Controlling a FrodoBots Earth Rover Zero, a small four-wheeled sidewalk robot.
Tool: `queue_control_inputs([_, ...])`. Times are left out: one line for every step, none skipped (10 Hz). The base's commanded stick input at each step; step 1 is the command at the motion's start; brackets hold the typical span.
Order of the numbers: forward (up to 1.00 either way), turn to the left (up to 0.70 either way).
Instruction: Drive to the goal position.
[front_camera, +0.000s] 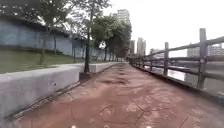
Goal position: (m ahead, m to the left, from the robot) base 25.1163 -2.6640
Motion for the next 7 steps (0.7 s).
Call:
queue_control_inputs([0.00,0.00])
queue_control_inputs([0.00,0.00])
queue_control_inputs([0.04,-0.01])
queue_control_inputs([0.54,-0.08])
queue_control_inputs([1.00,-0.18])
queue_control_inputs([1.00,-0.26])
queue_control_inputs([1.00,-0.01])
